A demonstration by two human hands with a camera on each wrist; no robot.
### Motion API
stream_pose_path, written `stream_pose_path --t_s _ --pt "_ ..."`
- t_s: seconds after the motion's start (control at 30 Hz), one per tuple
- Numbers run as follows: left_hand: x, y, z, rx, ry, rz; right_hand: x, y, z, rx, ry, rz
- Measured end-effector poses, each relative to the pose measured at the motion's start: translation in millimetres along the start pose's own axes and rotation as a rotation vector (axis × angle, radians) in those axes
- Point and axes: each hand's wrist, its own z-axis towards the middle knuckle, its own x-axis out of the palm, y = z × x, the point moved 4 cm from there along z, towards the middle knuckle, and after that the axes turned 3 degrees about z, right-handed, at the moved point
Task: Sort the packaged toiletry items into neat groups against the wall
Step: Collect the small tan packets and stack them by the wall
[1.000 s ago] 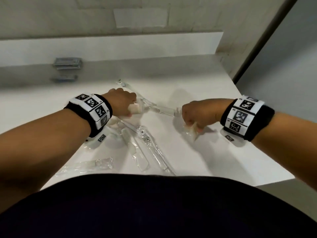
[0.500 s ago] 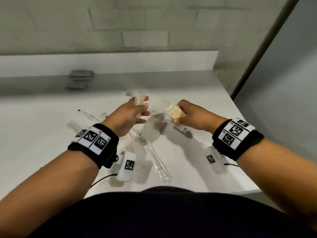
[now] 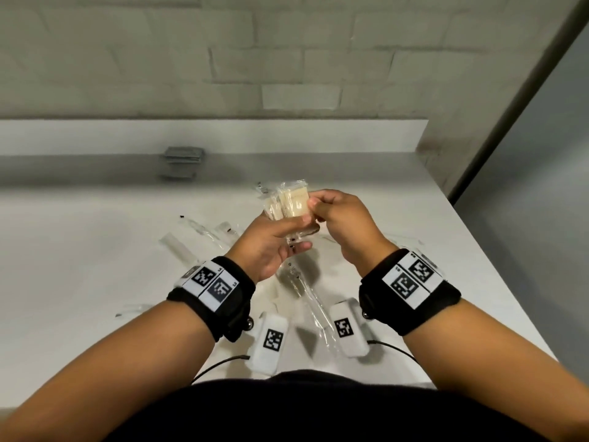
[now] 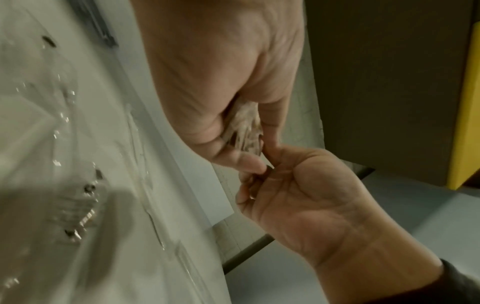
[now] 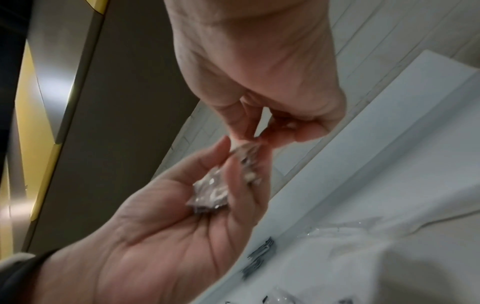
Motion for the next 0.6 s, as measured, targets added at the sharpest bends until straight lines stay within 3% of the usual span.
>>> stream_pose_path --t_s 0.17,0.37,0.6 --pt "-12 -11 -8 0.006 0.031 0.117 7 4 -8 -0.048 0.046 0.037" --pt "-24 -17 -5 0.136 -0.173 0.159 2 2 -11 -0.015 -0.043 0.100" --pt "-32 -12 -11 0.136 -0.111 -0.003 11 -11 -22 0.062 0.030 0.010"
